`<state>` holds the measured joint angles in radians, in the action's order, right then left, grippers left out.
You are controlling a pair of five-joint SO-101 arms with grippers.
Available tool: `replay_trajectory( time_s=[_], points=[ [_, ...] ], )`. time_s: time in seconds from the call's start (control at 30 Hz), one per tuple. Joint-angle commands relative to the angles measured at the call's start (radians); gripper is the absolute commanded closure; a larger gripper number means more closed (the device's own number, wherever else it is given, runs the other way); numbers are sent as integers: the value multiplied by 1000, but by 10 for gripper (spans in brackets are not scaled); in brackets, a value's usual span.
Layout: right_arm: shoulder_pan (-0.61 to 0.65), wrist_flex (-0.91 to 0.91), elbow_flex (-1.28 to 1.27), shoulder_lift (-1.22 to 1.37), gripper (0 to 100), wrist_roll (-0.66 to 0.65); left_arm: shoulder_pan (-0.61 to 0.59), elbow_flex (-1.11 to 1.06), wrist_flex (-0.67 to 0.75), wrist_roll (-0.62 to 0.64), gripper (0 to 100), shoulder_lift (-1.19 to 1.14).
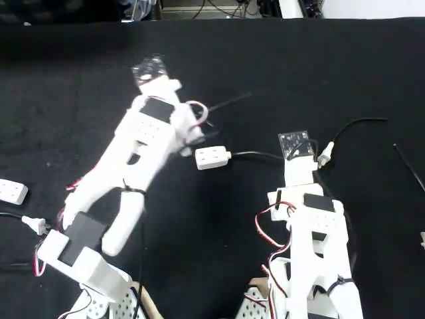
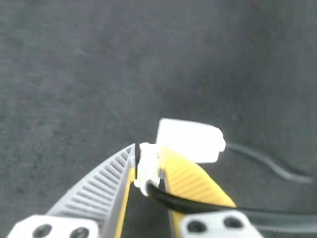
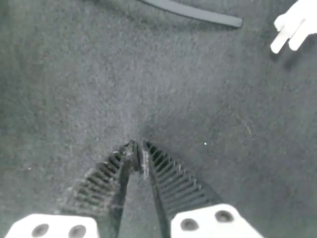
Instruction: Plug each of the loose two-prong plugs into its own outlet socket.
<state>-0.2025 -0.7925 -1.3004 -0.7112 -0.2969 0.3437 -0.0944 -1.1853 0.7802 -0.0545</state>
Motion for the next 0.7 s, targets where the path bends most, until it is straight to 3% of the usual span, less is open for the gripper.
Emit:
replay_trajectory(
  time_s=[0.0, 0.3, 0.5, 0.67],
  points=[
    [6, 14, 4, -21, 986, 11, 127, -16, 71, -34, 972, 3],
    [6, 17, -2, -22, 986, 11, 163, -265, 459, -212, 972, 6],
    [8, 18, -2, -22, 986, 11, 145, -265, 466, -293, 972, 17],
    [32, 20, -5, -22, 986, 11, 107, -147, 296, -304, 973, 17]
  ],
)
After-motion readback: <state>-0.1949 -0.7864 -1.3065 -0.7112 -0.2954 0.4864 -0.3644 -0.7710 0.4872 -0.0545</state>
